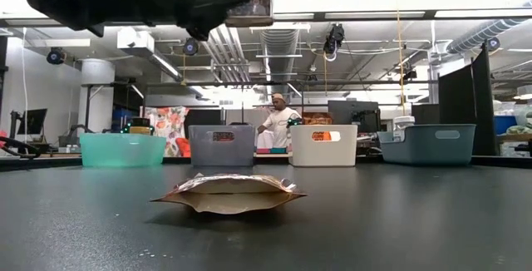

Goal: Sort spices by type
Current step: Put the red seasoning can into the black bin

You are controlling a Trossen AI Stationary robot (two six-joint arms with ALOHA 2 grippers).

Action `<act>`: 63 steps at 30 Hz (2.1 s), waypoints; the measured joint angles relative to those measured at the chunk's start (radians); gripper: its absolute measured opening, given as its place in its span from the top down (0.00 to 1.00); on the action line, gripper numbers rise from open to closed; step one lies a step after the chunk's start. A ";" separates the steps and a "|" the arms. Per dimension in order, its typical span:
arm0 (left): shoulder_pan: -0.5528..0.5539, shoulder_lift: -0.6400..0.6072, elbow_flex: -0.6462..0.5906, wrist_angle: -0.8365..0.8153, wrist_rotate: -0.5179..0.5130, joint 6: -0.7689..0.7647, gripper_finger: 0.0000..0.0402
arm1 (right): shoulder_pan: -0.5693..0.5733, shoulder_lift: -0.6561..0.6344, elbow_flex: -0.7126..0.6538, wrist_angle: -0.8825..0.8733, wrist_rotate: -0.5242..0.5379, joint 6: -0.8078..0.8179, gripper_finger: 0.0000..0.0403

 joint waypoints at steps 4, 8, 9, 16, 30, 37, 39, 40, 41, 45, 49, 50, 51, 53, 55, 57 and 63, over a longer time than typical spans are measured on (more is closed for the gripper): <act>0.000 -0.008 -0.007 -0.006 0.000 0.001 0.61 | -0.007 0.002 0.014 -0.011 -0.001 -0.001 0.19; 0.000 -0.012 -0.011 -0.006 -0.003 0.001 0.61 | -0.023 -0.002 0.015 -0.012 -0.005 -0.001 0.27; 0.000 -0.012 -0.011 -0.007 -0.006 0.000 0.61 | -0.027 -0.002 0.015 -0.013 -0.009 -0.001 0.29; 0.001 -0.013 -0.011 -0.014 -0.021 -0.009 0.57 | -0.050 0.010 0.013 -0.007 -0.050 -0.028 0.48; -0.002 -0.057 -0.011 -0.068 -0.137 0.032 0.41 | -0.087 0.006 0.015 -0.023 -0.056 -0.050 0.48; -0.001 -0.160 -0.010 -0.224 -0.268 0.042 0.41 | -0.112 -0.019 0.024 -0.048 -0.056 -0.062 0.49; -0.001 -0.193 -0.010 -0.275 -0.276 0.043 0.41 | -0.129 -0.024 0.024 -0.050 -0.059 -0.070 0.48; -0.001 -0.209 -0.010 -0.295 -0.280 0.043 0.41 | -0.142 -0.024 0.024 -0.050 -0.062 -0.079 0.48; -0.001 -0.226 -0.010 -0.304 -0.280 0.042 0.41 | -0.158 -0.025 0.024 -0.048 -0.062 -0.085 0.48; -0.001 -0.300 -0.010 -0.340 -0.279 0.019 0.41 | -0.248 -0.018 0.016 -0.009 -0.121 -0.119 0.49; -0.001 -0.375 -0.010 -0.377 -0.291 0.009 0.41 | -0.352 0.011 -0.003 0.073 -0.232 -0.140 0.49; -0.001 -0.395 -0.010 -0.381 -0.294 0.009 0.41 | -0.378 0.023 -0.007 0.099 -0.259 -0.147 0.49; -0.001 -0.414 -0.010 -0.383 -0.295 0.009 0.41 | -0.402 0.035 -0.008 0.123 -0.286 -0.156 0.48; -0.001 -0.458 -0.010 -0.394 -0.295 0.009 0.41 | -0.444 0.068 -0.008 0.188 -0.340 -0.170 0.48; -0.001 -0.498 -0.010 -0.394 -0.296 0.009 0.41 | -0.478 0.106 -0.008 0.242 -0.384 -0.186 0.49; -0.001 -0.545 -0.010 -0.415 -0.296 0.009 0.41 | -0.501 0.150 -0.008 0.300 -0.406 -0.202 0.49; -0.001 -0.680 -0.010 -0.510 -0.297 0.008 0.41 | -0.551 0.274 -0.008 0.455 -0.432 -0.222 0.49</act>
